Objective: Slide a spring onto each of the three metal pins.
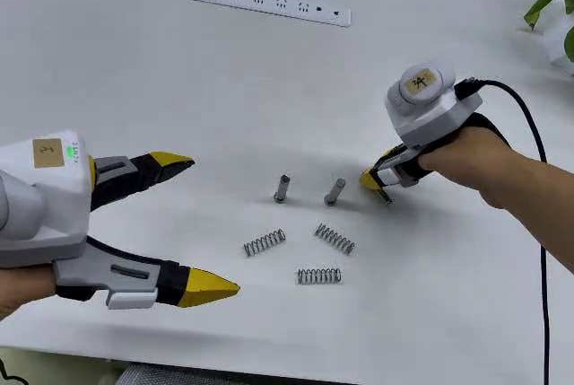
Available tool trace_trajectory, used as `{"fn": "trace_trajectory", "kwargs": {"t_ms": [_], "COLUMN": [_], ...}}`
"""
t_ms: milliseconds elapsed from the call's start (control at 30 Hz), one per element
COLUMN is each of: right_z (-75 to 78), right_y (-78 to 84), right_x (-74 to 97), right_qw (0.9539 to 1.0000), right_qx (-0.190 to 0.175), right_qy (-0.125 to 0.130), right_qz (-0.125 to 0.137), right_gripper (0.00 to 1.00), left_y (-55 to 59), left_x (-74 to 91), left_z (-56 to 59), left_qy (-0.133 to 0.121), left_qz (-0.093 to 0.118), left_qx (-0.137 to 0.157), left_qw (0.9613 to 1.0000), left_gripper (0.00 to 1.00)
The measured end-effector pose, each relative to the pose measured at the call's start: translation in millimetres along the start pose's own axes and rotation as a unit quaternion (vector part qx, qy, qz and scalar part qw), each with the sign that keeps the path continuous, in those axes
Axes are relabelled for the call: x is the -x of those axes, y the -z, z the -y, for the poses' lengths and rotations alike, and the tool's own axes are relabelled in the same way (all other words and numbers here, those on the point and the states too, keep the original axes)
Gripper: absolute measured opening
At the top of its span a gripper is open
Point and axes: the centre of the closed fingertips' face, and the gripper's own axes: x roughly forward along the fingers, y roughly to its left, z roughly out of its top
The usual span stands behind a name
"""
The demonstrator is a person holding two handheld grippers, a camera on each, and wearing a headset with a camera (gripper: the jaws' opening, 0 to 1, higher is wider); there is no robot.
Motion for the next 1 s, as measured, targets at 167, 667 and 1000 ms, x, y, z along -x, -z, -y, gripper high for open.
{"fn": "trace_trajectory", "kwargs": {"t_ms": [167, 667, 1000], "right_z": [-0.3, 2.7, 6.9], "right_y": [0.6, -0.4, -0.9], "right_x": [-1.4, -2.7, -5.0], "right_qw": [1.0000, 0.9995, 0.9992], "right_qx": [0.000, 0.015, 0.013], "right_qy": [0.001, 0.018, 0.027], "right_qz": [-0.005, -0.022, -0.025], "right_gripper": [0.17, 0.12, 0.09], "left_y": [-1.5, -2.5, -1.6], "left_x": [-0.8, -1.6, -1.7], "left_z": [1.0, 2.6, 2.3], "left_qy": [0.000, 0.001, 0.002], "left_qz": [0.001, 0.002, 0.003], "left_qx": [0.000, 0.003, 0.005], "left_qw": [1.0000, 1.0000, 1.0000], "left_gripper": [0.96, 0.95, 0.95]}}
